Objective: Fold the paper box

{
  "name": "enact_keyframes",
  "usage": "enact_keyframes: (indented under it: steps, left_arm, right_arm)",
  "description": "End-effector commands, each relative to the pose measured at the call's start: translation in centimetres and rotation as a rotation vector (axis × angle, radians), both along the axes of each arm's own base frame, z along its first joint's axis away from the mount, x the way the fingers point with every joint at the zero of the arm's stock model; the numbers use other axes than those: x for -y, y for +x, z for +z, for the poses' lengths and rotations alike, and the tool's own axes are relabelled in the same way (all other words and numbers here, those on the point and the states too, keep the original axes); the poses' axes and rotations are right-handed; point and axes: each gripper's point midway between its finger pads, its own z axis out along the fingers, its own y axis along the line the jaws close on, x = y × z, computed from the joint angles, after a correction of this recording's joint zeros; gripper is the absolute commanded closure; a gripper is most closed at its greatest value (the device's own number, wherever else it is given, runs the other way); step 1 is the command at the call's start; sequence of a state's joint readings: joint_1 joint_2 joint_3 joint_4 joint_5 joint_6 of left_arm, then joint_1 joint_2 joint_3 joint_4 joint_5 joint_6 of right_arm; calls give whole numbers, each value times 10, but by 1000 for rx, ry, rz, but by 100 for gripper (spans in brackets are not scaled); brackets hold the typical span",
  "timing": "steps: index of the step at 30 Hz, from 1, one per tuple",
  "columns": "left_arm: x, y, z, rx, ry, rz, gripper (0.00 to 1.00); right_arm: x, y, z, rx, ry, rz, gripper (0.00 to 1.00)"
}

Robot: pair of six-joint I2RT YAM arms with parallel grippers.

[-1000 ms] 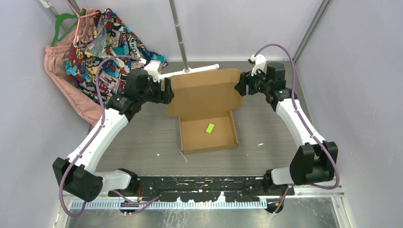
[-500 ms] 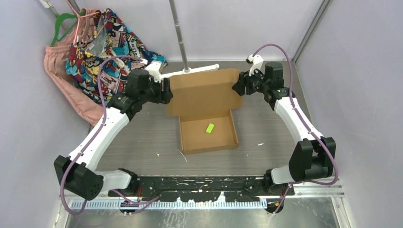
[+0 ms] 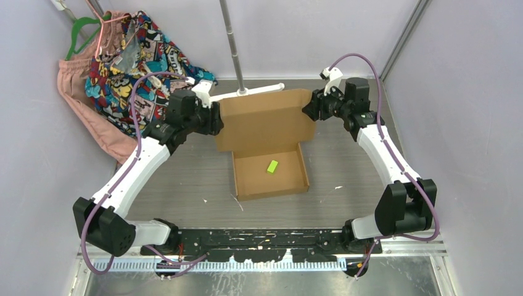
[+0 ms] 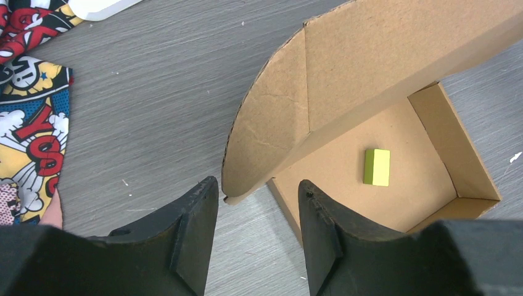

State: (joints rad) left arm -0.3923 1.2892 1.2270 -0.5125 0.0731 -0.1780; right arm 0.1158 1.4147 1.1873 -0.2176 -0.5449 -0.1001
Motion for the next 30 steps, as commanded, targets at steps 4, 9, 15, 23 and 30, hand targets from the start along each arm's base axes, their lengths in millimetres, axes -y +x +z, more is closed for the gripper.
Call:
enact_keyframes:
  steps: [4,9,15,23,30]
  left_arm:
    - [4,5,19,51,-29,-17,54]
    - [4,5,17,45,-27,-18,60]
    - [5,6,17,46,-32,-20,62]
    - [9,6,20,48,-40,-35,77]
    - [10,8,22,52,-54,-30,80]
  right_arm:
    - [-3,1,30,75,17,20,54]
    - [-3,0,28,67,16,20,57]
    - [-3,0,26,61,18,21,59]
    - [-3,1,25,53,23,17,61]
    - [-4,1,24,42,34,13,63]
